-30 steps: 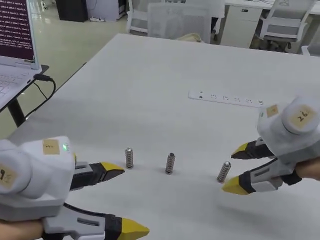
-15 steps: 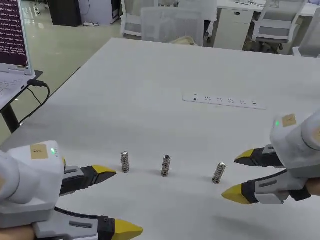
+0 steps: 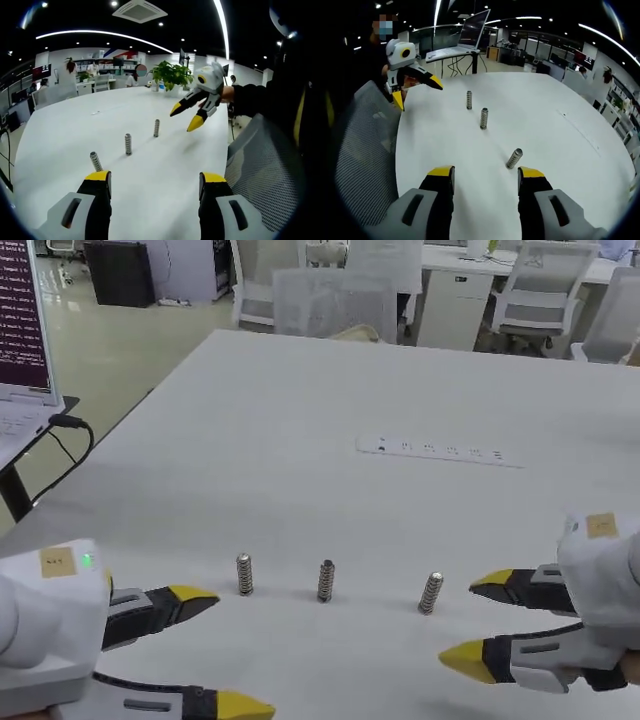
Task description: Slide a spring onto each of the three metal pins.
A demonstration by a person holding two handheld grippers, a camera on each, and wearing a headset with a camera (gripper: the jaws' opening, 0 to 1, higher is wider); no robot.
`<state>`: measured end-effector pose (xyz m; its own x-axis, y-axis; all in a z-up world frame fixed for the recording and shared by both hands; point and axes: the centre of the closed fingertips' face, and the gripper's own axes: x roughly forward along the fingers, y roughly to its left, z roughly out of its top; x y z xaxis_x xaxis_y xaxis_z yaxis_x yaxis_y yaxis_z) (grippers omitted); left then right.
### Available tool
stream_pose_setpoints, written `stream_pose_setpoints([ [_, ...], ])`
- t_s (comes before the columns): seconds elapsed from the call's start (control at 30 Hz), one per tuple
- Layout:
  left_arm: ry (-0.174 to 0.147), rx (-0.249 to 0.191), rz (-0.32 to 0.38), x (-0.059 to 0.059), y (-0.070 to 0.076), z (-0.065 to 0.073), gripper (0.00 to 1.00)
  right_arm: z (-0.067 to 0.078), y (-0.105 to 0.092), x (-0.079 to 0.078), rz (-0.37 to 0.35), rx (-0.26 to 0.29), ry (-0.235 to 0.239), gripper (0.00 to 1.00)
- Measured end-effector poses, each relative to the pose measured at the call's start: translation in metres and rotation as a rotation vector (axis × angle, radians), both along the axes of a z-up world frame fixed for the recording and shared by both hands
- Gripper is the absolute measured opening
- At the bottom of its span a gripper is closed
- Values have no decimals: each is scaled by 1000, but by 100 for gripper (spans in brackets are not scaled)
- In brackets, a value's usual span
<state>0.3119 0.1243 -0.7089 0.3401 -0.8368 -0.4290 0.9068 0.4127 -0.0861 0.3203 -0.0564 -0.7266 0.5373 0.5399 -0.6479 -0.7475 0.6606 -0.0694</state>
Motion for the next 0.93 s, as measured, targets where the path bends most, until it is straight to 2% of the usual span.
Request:
stream_pose_setpoints([
  [0.1,3,-5,8,0,2,0,68,-1,1,-4,-19,36,-5,49],
  [0.27,4,-9,19,-1,5,-1,68,-8,-1,-11,-37,46,-10,50],
  [0.37,8,-12,28,-2,7,-2,68,-8,0,-15,-59,93,-12,50],
  [0.5,15,-11,37,-5,10,-6,68,-9,-1,-19,-80,105,-29,50],
  [0.6,18,-13,45,-5,12,-7,68,-10,0,-22,-97,137,-14,50],
  [0.93,34,-22,77,-6,18,-13,68,-22,1,-30,-106,116,11,53],
])
